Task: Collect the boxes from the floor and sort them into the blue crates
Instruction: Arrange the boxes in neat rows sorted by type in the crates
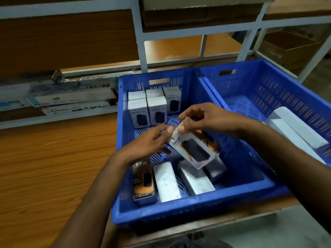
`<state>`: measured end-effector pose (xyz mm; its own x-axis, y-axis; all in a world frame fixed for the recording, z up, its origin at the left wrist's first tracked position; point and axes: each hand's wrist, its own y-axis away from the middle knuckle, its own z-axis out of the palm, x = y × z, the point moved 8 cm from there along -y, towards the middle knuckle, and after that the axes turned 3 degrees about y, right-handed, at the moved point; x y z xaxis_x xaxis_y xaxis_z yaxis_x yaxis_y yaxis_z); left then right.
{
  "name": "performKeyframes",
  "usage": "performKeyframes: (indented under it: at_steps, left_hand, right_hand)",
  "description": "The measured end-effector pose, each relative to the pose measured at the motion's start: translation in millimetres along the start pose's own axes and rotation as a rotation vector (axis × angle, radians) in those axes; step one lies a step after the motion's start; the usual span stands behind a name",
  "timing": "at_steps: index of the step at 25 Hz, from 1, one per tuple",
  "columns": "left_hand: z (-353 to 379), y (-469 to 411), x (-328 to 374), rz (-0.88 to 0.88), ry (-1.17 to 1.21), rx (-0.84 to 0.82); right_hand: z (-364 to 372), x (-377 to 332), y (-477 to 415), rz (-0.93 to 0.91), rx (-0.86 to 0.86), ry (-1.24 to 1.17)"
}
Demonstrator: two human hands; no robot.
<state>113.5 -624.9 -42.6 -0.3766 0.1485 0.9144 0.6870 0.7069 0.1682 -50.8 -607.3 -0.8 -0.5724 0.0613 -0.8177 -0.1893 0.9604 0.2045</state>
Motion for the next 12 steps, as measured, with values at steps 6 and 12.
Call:
performKeyframes:
  at_steps: [6,12]
  left_hand:
    - [-26.3,1.9,8.0,0.045,0.245,0.263]
    - [-43.7,6.5,1.0,0.018,0.288,0.382]
  right_hand:
    - [-3.6,-9.2,-26.8,0.009,0.263,-0.436]
    - [-11.6,-29.8,-29.4,-0.079,0.235,-0.346]
